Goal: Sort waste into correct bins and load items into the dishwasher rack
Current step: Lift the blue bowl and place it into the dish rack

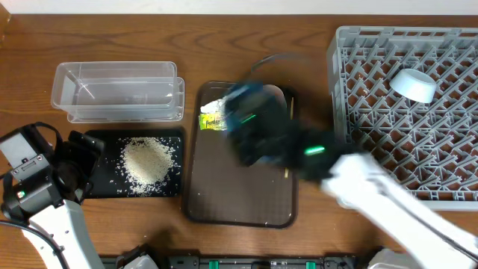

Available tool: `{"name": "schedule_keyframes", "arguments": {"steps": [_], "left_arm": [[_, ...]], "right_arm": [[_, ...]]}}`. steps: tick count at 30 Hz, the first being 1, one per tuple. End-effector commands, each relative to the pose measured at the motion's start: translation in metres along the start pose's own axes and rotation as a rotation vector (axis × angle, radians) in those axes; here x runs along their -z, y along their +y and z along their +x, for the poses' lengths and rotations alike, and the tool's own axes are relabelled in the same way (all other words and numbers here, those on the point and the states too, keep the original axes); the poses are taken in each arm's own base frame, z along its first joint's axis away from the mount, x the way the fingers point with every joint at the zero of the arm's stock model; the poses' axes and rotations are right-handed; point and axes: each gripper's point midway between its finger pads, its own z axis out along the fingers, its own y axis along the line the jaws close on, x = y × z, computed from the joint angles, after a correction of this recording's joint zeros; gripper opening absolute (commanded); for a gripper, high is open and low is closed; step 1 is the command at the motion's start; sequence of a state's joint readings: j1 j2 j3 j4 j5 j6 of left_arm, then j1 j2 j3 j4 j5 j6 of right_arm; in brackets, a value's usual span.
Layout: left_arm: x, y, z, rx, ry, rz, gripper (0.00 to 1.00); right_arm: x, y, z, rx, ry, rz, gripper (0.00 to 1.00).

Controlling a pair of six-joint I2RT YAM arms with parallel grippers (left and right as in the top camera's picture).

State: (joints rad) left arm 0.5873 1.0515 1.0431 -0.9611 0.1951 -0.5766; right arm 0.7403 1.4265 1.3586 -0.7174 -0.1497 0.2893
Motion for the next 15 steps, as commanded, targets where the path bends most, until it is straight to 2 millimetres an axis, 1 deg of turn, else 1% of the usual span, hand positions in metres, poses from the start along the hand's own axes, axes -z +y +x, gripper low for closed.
{"name": "schedule_keyframes", "arguments": {"steps": [1, 3, 4, 6, 8, 11, 13, 15], "left_arm": [[0.005, -0.002, -0.007, 0.002, -0.026, 0.001, 0.95], [0.005, -0.002, -0.007, 0.002, -0.026, 0.000, 0.95], [0.005, -0.002, -0.007, 0.002, -0.026, 0.000, 0.95], [0.005, -0.002, -0.007, 0.002, -0.026, 0.001, 0.95], [0.005, -0.002, -0.007, 0.002, -0.025, 0.001, 0.95], [0.005, -0.002, -0.007, 0.002, -0.026, 0.000, 0.95], [0.005, -0.002, -0.007, 0.002, -0.026, 0.000, 0.95], [0.005, -0.002, -0.007, 0.002, -0.025, 0.001, 0.95]], "right_arm": [[0.066, -0.046, -0.032, -0.104, -0.149, 0.006, 0.01], [0.099, -0.073, -0.039, -0.156, -0.214, -0.004, 0.01], [0.118, -0.090, -0.041, -0.204, -0.250, 0.001, 0.01], [0.146, -0.118, -0.037, -0.276, -0.295, 0.009, 0.01], [0.169, -0.144, -0.028, -0.349, -0.325, -0.001, 0.01], [0.191, -0.167, -0.014, -0.423, -0.359, -0.052, 0.01], [0.204, -0.178, -0.005, -0.450, -0.403, -0.117, 0.01], [0.212, -0.189, 0.002, -0.479, -0.448, -0.182, 0.01]]}}
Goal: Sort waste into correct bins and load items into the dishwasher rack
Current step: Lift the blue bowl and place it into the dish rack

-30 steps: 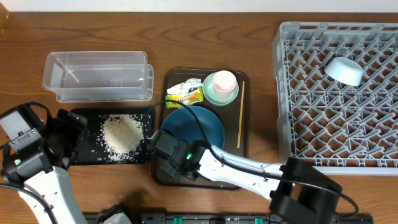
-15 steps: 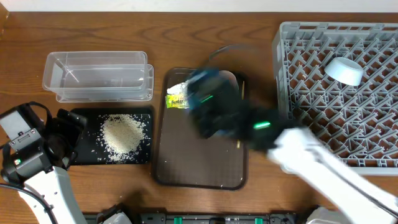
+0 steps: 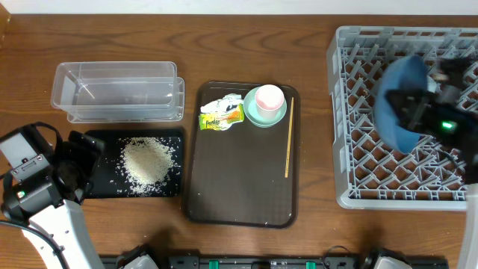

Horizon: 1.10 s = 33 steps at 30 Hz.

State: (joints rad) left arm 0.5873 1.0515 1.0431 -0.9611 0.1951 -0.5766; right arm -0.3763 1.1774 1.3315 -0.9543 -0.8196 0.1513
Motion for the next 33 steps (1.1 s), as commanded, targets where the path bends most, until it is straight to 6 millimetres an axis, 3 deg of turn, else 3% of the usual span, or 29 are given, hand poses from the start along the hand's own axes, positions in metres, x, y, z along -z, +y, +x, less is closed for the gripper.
{"name": "schedule_keyframes", "arguments": {"steps": [1, 7, 11, 18, 21, 25, 31, 33], "left_arm": [[0.005, -0.002, -0.007, 0.002, -0.026, 0.000, 0.95], [0.005, -0.002, -0.007, 0.002, -0.026, 0.000, 0.95], [0.005, -0.002, -0.007, 0.002, -0.026, 0.000, 0.95], [0.005, -0.002, -0.007, 0.002, -0.026, 0.000, 0.95], [0.005, -0.002, -0.007, 0.002, -0.026, 0.000, 0.96], [0.005, -0.002, -0.007, 0.002, -0.026, 0.000, 0.95], [0.005, -0.002, -0.007, 0.002, -0.026, 0.001, 0.95], [0.005, -0.002, -0.007, 0.002, -0.026, 0.001, 0.95]], "right_arm": [[0.016, 0.015, 0.002, 0.003, -0.019, -0.292, 0.01], [0.024, 0.001, 0.007, -0.042, -0.084, -0.584, 0.01], [0.006, -0.021, 0.014, -0.135, -0.051, -0.590, 0.01], [-0.005, -0.035, 0.023, -0.206, -0.024, -0.589, 0.01], [-0.011, -0.047, 0.027, -0.248, -0.004, -0.507, 0.01], [-0.020, -0.082, 0.043, -0.356, 0.048, -0.280, 0.01], [-0.010, -0.109, 0.048, -0.386, 0.029, -0.084, 0.02], [-0.004, -0.114, 0.046, -0.380, 0.011, -0.032, 0.14]]}}
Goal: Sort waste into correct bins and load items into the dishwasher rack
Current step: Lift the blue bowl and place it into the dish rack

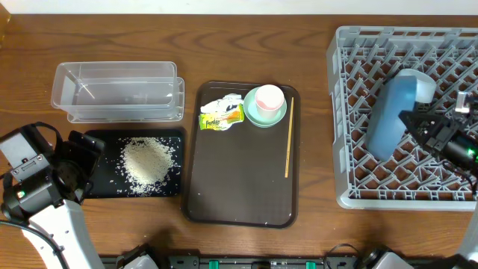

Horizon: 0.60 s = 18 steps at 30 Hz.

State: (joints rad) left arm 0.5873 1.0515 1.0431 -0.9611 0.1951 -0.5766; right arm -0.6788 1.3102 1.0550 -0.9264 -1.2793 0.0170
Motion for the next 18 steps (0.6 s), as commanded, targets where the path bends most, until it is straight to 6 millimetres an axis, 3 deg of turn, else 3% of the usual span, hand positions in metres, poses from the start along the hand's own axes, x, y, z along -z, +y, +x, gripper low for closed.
{"name": "schedule_keyframes", "arguments": {"steps": [1, 3, 7, 13, 18], "left_arm": [[0.005, -0.002, -0.007, 0.002, -0.026, 0.000, 0.95], [0.005, -0.002, -0.007, 0.002, -0.026, 0.000, 0.95], [0.005, -0.002, -0.007, 0.002, -0.026, 0.000, 0.95], [0.005, -0.002, -0.007, 0.002, -0.026, 0.000, 0.95], [0.005, -0.002, -0.007, 0.002, -0.026, 0.001, 0.95]], "right_arm": [[0.015, -0.045, -0.001, -0.064, -0.043, 0.284, 0.28], [0.022, -0.052, -0.002, -0.079, -0.067, 0.356, 0.47], [0.032, -0.061, -0.003, -0.105, -0.101, 0.447, 0.67], [0.049, -0.074, -0.010, -0.149, -0.161, 0.604, 0.72], [0.061, -0.061, -0.019, -0.143, -0.184, 0.655, 0.73]]}}
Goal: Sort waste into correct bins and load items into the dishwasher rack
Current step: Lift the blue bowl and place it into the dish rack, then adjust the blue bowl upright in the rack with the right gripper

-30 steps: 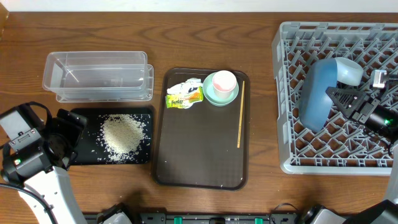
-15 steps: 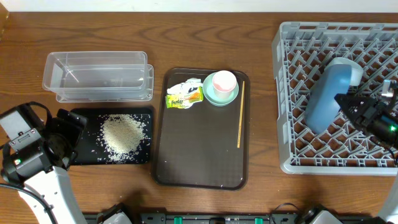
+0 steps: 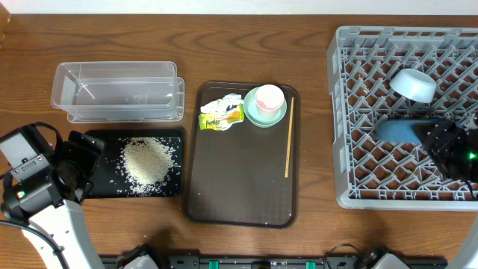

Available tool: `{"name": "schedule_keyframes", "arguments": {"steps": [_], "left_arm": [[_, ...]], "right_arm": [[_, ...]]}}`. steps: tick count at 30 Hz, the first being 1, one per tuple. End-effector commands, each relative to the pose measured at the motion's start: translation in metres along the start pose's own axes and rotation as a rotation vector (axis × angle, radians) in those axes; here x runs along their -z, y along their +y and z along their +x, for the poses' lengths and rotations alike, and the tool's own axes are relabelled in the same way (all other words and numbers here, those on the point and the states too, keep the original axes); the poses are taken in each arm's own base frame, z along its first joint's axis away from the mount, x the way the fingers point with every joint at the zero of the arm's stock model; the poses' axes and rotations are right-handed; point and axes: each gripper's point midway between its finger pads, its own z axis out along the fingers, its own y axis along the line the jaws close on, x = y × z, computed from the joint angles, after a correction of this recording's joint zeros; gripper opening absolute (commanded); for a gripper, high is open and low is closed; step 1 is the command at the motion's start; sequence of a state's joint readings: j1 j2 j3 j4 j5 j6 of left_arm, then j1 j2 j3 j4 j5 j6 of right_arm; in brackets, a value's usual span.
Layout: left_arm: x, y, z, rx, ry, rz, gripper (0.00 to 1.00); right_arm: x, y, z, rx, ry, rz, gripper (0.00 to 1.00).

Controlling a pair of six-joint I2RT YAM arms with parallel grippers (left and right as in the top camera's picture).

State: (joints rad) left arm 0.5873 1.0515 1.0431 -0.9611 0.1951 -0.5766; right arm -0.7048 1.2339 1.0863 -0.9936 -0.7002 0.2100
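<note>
A blue plate (image 3: 399,129) stands on edge among the pegs of the grey dishwasher rack (image 3: 358,60). My right gripper (image 3: 437,140) is at its right end and seems shut on it. A white bowl (image 3: 413,84) lies upside down in the rack behind. On the brown tray (image 3: 239,187) remain a pink cup (image 3: 269,97) on a green saucer (image 3: 258,116), a yellow-green wrapper (image 3: 221,114) and a wooden chopstick (image 3: 288,138). My left gripper (image 3: 84,149) rests at the left edge of the black tray; its jaws are hard to make out.
A clear plastic bin (image 3: 118,91) stands at the back left. In front of it a black tray (image 3: 168,187) holds spilled rice (image 3: 149,161). The left arm's body fills the front left corner.
The blue plate was leaning broad-side in the rack and now stands lower, edge-up, between the pegs. My right gripper has dropped slightly toward the front with it. The left arm has not moved.
My right gripper was over the brown tray with the blue plate, blurred. Then it held the plate above the rack, then tilted it beside the white bowl. Now the plate stands on edge in the rack. The left arm stayed still throughout.
</note>
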Motion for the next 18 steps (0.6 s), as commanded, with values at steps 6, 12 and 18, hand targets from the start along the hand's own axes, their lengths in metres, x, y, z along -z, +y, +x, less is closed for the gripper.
{"name": "schedule_keyframes", "arguments": {"steps": [6, 12, 18], "left_arm": [[0.005, -0.002, -0.007, 0.002, -0.026, 0.000, 0.95], [0.005, -0.002, -0.007, 0.002, -0.026, 0.001, 0.95], [0.005, -0.002, -0.007, 0.002, -0.025, 0.001, 0.95]], "right_arm": [[0.046, 0.018, -0.021, 0.016, -0.098, 0.101, 0.73], [0.065, 0.039, -0.036, 0.133, -0.213, 0.076, 0.68], [0.048, 0.053, -0.069, 0.232, -0.293, 0.029, 0.02]]}}
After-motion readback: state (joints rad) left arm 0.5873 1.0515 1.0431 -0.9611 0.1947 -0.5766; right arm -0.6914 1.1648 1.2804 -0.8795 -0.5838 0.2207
